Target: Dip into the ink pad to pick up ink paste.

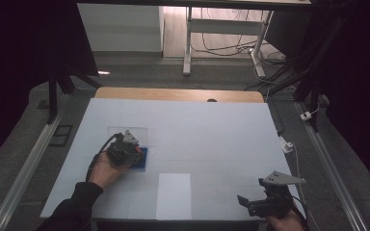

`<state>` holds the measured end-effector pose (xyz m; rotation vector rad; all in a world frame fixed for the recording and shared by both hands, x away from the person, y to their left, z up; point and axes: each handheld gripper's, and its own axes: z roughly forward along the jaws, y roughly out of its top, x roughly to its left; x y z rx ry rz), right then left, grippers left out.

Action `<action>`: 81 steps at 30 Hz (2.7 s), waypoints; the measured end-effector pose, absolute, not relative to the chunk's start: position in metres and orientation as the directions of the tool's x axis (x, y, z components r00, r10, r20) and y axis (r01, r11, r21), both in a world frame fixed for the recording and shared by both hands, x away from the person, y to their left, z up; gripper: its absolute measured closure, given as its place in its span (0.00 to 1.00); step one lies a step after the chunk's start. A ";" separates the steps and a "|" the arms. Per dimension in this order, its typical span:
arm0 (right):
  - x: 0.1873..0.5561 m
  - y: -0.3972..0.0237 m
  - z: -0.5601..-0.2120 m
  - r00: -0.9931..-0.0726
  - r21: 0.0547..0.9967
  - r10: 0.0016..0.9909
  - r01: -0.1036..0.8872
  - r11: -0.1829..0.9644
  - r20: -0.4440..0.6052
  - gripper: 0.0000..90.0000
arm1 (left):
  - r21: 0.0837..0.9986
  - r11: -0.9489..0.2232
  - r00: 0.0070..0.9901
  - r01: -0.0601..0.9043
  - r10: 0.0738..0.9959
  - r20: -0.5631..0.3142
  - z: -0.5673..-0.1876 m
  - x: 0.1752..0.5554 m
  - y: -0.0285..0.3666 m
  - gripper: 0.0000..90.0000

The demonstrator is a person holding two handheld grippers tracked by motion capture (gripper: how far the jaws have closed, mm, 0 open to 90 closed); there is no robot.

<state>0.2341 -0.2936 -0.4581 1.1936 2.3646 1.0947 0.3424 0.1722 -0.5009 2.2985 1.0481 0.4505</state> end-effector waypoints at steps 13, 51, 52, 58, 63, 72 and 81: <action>0.234 -0.293 -0.458 -0.623 0.731 0.778 0.571 0.374 0.088 0.00 | 0.631 -0.432 0.619 0.644 0.779 -0.098 -0.503 0.353 0.189 0.66; 0.234 -0.294 -0.458 -0.627 0.731 0.774 0.569 0.376 0.089 0.00 | 0.661 -0.448 0.625 0.602 0.780 -0.041 -0.485 0.337 0.195 0.65; 0.234 -0.294 -0.458 -0.627 0.732 0.774 0.568 0.376 0.089 0.00 | 0.657 -0.453 0.626 0.602 0.779 -0.038 -0.485 0.337 0.195 0.65; 0.234 -0.294 -0.458 -0.626 0.732 0.775 0.570 0.373 0.092 0.00 | 0.647 -0.456 0.623 0.611 0.782 -0.038 -0.483 0.333 0.200 0.65; 0.234 -0.293 -0.458 -0.626 0.731 0.775 0.568 0.377 0.087 0.00 | 0.651 -0.431 0.602 0.625 0.797 -0.050 -0.481 0.330 0.209 0.65; 0.234 -0.293 -0.458 -0.626 0.731 0.775 0.569 0.378 0.087 0.00 | 0.643 -0.392 0.557 0.658 0.828 -0.065 -0.482 0.330 0.227 0.65; 0.234 -0.293 -0.458 -0.628 0.731 0.774 0.567 0.380 0.085 0.00 | 0.621 -0.359 0.517 0.697 0.852 -0.087 -0.488 0.334 0.242 0.65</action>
